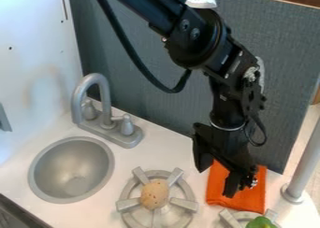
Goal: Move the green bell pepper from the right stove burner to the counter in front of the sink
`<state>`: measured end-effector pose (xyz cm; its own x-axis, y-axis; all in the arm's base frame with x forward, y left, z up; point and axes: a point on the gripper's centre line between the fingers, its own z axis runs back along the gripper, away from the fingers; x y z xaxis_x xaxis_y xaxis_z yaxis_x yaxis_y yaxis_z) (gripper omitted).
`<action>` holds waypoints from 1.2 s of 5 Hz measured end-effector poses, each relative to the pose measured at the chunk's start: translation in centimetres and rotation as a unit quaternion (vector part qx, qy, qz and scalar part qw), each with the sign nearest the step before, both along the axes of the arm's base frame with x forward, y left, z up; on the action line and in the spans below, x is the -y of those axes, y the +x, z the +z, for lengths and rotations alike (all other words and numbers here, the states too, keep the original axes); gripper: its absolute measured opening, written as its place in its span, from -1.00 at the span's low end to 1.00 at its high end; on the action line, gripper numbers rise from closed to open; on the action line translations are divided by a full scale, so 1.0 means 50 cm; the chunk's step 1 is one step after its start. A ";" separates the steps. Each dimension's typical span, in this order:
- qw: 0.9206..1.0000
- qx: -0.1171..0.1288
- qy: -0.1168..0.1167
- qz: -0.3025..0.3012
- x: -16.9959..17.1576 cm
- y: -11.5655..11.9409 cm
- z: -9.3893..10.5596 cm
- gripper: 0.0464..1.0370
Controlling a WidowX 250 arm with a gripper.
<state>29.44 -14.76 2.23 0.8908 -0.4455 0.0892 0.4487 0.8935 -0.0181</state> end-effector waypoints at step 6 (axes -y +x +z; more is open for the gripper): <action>0.990 -0.051 0.000 -0.132 0.143 -0.027 -0.075 0.93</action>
